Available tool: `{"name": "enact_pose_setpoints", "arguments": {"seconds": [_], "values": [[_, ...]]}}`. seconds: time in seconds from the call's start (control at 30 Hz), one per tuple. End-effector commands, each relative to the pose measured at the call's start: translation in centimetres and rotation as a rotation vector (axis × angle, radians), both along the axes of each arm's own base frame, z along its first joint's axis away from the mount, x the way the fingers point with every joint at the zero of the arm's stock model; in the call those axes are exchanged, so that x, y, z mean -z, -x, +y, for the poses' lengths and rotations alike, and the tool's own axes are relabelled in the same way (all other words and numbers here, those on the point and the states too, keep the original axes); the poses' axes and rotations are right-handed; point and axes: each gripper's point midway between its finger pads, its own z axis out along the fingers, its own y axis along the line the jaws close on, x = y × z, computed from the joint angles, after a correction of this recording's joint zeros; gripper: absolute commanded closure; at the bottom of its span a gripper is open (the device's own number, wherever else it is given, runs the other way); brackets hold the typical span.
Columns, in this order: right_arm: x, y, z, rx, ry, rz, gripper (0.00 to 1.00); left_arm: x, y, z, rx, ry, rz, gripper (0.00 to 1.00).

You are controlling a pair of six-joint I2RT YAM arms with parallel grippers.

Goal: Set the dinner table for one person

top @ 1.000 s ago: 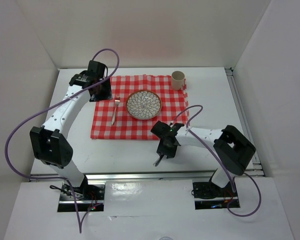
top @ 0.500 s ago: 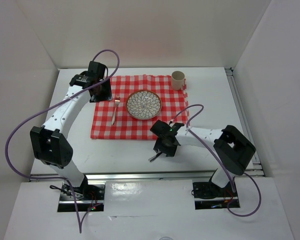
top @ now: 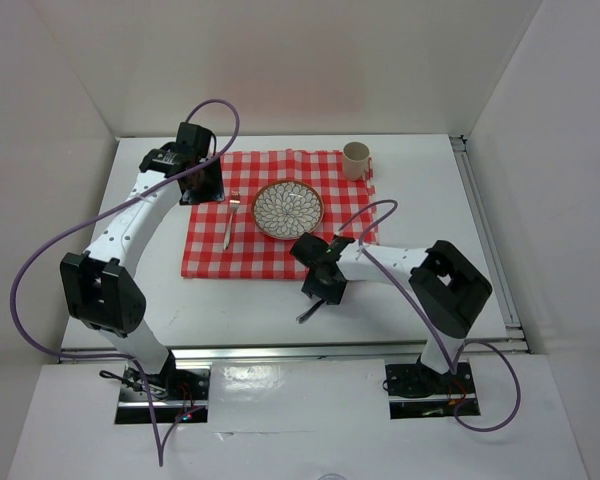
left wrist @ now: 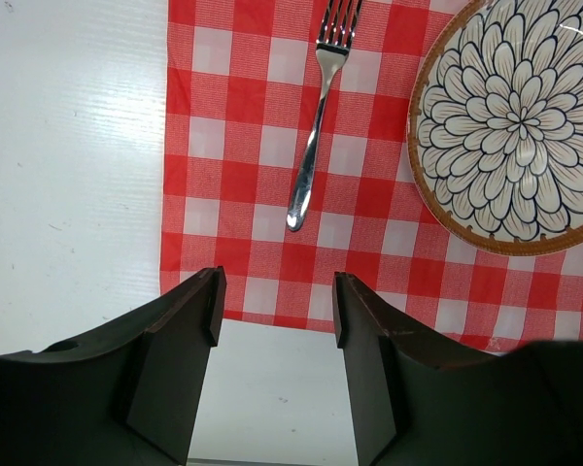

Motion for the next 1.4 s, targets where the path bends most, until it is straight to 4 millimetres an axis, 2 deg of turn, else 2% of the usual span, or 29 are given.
{"name": "enact_pose_setpoints", "arguments": {"seconds": [0.0,0.13,0.37,0.43,0.47,0.57,0.6,0.67,0.8,0.97,1.1,1.17,1.2,1.37], "values": [[2.0,0.5,-2.0,0.06,0.098,0.027,0.44,-2.1,-0.2,-0.2,0.001,0.015,-0.055,0.36],[2.7,1.5,-2.9,0.079,0.111,0.054,0.52,-2.1,-0.2,-0.2,0.008,0.009,-0.054,0.36],[2.7,3.3,-5.2,0.129,0.144,0.075,0.79,-1.7,-0.3,-0.2,0.009,0.007,-0.045,0.36],[2.9,4.0,-6.5,0.15,0.154,0.085,0.85,-1.4,-0.1,-0.2,0.009,0.005,-0.037,0.36],[2.9,4.6,-7.1,0.159,0.169,0.097,0.85,-1.4,-0.1,-0.2,0.009,0.005,-0.036,0.36],[2.7,5.1,-9.5,0.214,0.176,0.097,0.92,-1.4,-0.1,-0.4,0.014,0.012,-0.035,0.36],[2.0,5.1,-9.9,0.227,0.159,0.085,0.94,-1.4,-0.1,-0.4,0.014,0.012,-0.035,0.36],[1.9,5.3,-11.2,0.255,0.152,0.082,0.95,-1.4,-0.1,-0.4,0.014,0.012,-0.035,0.36],[0.0,4.0,-13.1,0.291,0.118,0.022,0.95,-1.0,0.0,-1.4,0.032,0.023,-0.024,0.36],[-0.7,2.2,-16.5,0.33,0.134,0.006,0.97,-1.0,-0.1,-2.2,0.043,0.029,-0.024,0.36],[-1.1,0.9,-18.0,0.343,0.135,-0.026,0.97,-1.0,0.0,-2.5,0.052,0.029,-0.024,0.36],[-1.6,0.4,-18.0,0.321,0.117,-0.048,1.0,-0.9,-0.1,-2.4,0.047,0.019,-0.017,0.36],[-2.3,-0.4,-17.9,0.315,0.115,-0.074,1.0,-0.9,-0.1,-2.4,0.046,0.019,-0.017,0.36],[-4.4,-1.7,-18.3,0.277,0.15,-0.122,1.0,-0.9,-0.1,-2.4,0.039,0.025,-0.017,0.36]]}}
